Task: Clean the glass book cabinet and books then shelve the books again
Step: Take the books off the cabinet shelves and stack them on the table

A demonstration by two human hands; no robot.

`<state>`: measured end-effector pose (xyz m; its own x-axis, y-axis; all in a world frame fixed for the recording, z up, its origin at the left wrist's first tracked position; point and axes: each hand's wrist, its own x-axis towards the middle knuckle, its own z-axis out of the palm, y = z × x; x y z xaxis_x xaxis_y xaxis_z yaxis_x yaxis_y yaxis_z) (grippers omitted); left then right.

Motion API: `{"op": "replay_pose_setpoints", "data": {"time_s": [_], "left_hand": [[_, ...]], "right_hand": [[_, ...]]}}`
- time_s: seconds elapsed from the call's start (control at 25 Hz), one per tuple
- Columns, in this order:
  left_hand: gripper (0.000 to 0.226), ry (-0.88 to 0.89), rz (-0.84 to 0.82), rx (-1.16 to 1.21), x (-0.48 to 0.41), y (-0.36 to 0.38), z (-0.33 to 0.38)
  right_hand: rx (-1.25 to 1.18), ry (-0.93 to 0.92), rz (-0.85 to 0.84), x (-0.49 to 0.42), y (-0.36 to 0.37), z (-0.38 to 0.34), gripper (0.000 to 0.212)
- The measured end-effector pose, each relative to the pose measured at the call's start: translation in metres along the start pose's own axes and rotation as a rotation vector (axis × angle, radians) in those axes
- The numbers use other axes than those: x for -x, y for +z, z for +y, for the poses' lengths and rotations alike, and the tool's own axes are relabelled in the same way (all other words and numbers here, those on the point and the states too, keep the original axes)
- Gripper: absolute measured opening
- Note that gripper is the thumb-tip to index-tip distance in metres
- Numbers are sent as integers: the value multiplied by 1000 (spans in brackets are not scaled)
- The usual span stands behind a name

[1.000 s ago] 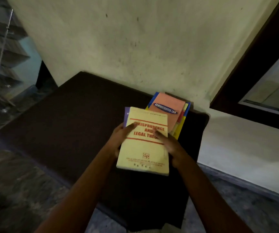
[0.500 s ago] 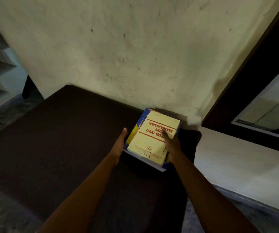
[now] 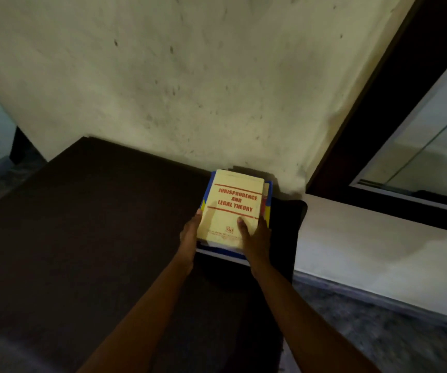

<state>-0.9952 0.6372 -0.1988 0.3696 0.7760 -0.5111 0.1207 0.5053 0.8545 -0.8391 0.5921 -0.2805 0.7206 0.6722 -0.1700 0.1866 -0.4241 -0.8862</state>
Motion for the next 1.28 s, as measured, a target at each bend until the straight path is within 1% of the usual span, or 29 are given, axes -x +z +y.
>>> {"op": "replay_pose_setpoints", "data": {"time_s": [0.04, 0.08, 0.16, 0.2, 0.24, 0.28, 0.32, 0.4, 0.48, 0.52, 0.64, 0.72, 0.8, 0.84, 0.88, 0.96, 1.0, 1.04, 1.08, 1.16, 1.2, 1.24, 1.28], "left_hand": [[52, 14, -23, -29, 0, -2, 1], [52, 31, -55, -61, 2, -3, 4], [54, 77, -129, -128, 13, -6, 12], [53, 138, -143, -171, 19, -9, 15], [48, 215, -137, -220, 27, -12, 16], [41, 300, -142, -263, 35, -14, 17], [42, 377, -145, -312, 44, -13, 16], [41, 473, -172, -372, 71, 0, 4], [39, 553, -279, -391, 95, 22, -16], [39, 564, -331, -436, 105, 40, -24], [34, 556, -479, -609, 120, 107, -54], [23, 592, -642, -620, 134, 165, -72], [20, 579, -779, -739, 147, 220, -96], [25, 591, -823, -857, 156, 258, -114], [35, 577, -879, -974, 168, 296, -133], [68, 545, -1050, -1114, 199, 375, -175], [79, 521, -1125, -1167, 218, 412, -197], [80, 486, -1176, -1205, 235, 447, -222], [73, 447, -1227, -1225, 252, 477, -242], [49, 352, -1299, -1266, 283, 533, -279], [40, 326, -1320, -1276, 296, 561, -295], [37, 304, -1356, -1282, 304, 590, -311], [37, 277, -1396, -1269, 310, 617, -327]], "right_hand": [[19, 19, -31, -12, -2, -2, 95], [24, 34, -53, -18, -4, -6, 90], [-35, 59, -83, 9, -24, -44, 63], [-73, 74, -105, 28, -35, -59, 50], [-105, 82, -110, 45, -44, -66, 44], [-112, 75, -111, 58, -53, -64, 42], [-95, 74, -95, 70, -62, -61, 40], [-41, 83, -95, 93, -85, -51, 41], [14, 78, -99, 111, -119, -34, 37], [25, 73, -87, 121, -143, -25, 33], [15, 100, -45, 156, -232, 17, 19], [27, 172, 24, 187, -300, 55, 21], [56, 236, 125, 219, -363, 93, 23], [79, 255, 193, 240, -400, 118, 24], [117, 272, 242, 266, -438, 144, 26], [137, 353, 308, 320, -508, 201, 30], [112, 405, 339, 350, -539, 230, 28], [77, 469, 383, 380, -566, 254, 23], [41, 529, 445, 407, -587, 274, 19], [-16, 649, 539, 452, -621, 311, 19], [-29, 696, 583, 471, -635, 335, 16], [-61, 734, 630, 489, -647, 370, 17], [-108, 773, 671, 504, -656, 405, 24]]}}
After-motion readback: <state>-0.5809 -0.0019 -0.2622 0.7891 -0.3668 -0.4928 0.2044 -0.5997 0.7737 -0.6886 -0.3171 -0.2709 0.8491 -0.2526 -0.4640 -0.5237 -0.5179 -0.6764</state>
